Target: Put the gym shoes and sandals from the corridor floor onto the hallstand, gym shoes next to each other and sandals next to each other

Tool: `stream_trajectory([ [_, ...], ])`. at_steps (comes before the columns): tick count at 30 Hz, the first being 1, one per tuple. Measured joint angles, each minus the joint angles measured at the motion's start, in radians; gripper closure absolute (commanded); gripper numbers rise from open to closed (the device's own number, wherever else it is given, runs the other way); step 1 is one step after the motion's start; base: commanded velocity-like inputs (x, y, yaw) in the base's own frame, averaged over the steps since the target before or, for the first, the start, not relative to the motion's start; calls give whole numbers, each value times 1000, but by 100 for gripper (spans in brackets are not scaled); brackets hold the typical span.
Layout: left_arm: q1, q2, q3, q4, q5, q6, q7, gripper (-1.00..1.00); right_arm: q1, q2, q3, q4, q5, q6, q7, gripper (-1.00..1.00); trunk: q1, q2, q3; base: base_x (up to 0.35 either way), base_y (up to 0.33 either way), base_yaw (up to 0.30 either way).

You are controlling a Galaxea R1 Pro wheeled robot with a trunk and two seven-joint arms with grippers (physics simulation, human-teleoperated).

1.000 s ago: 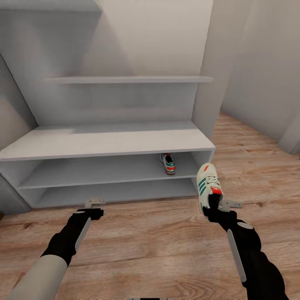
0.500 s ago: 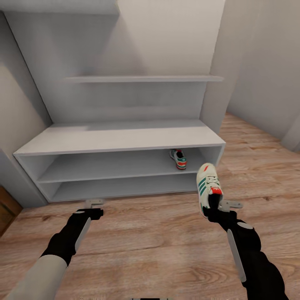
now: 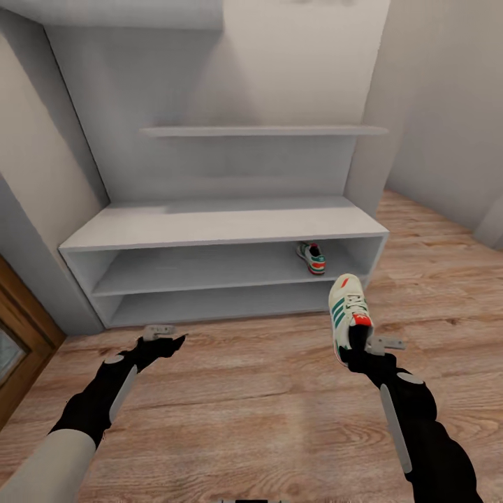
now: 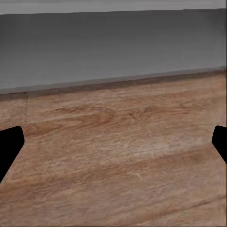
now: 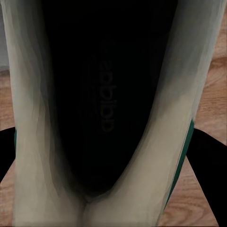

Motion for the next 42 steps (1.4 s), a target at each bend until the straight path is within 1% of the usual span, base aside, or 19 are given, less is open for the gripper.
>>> stream_trajectory([
  [1,0,2,0,0,2,-30,-51,-100,0,1,0,0,0,0,0,100,0,0,0,-63,58,0],
  [2,0,3,5,-1,4,-60,-117,-100,0,3,1,0,-1,0,0,100,0,0,0,-50,46,0],
  [4,0,4,17,-1,4,-78,-168,-100,0,4,2,0,-1,0,0,100,0,0,0,-26,24,0],
  [6,0,5,53,-2,5,-89,-208,-100,0,6,5,0,-1,0,0,100,0,0,0,-9,9,0],
  [7,0,5,61,-2,5,-91,-213,-100,0,6,5,0,0,0,0,100,0,0,0,-4,4,0],
  [8,0,5,80,-2,5,-93,-220,-100,0,6,6,0,0,0,0,100,0,0,0,-3,3,0],
  [10,0,5,95,-1,4,-94,-225,-100,0,6,6,0,1,0,0,100,0,0,0,-2,2,0],
  [14,0,5,110,2,4,-95,-231,-100,0,6,8,0,1,0,-1,100,0,0,0,0,0,0],
  [15,1,5,111,2,4,-95,-231,-100,0,6,8,0,1,0,-1,100,0,0,0,0,0,0],
  [17,1,3,110,-1,5,-94,-264,-100,0,6,11,1,2,-1,-1,100,0,0,0,0,0,0],
  [21,0,1,110,-3,5,-93,-347,-100,0,6,9,4,4,0,0,100,0,0,0,0,0,0],
  [25,1,-3,107,-3,2,-94,-371,-100,0,5,8,20,5,0,2,100,0,0,0,0,0,0],
  [30,0,-4,105,-4,0,-96,-379,-100,0,5,8,167,6,0,5,100,0,0,0,0,0,0],
  [31,0,-4,105,-4,0,-96,-379,-100,0,5,8,218,6,0,5,100,0,0,0,0,0,0],
  [32,0,-4,105,-4,0,-96,-380,-100,-2,5,9,299,6,0,5,100,0,0,0,0,0,0],
  [34,0,-4,105,-4,-1,-96,-380,-100,-16,6,13,389,7,1,6,100,0,0,0,0,0,0],
  [36,0,-4,105,-4,-1,-96,-380,-100,-38,7,13,419,8,1,6,100,0,0,0,0,0,0],
  [38,0,-3,105,-4,-1,-96,-381,-100,-86,7,16,452,8,3,6,100,0,0,0,0,0,0],
  [42,0,-3,105,-3,-1,-96,-381,-100,-150,9,17,468,9,17,6,100,0,0,0,0,0,0],
])
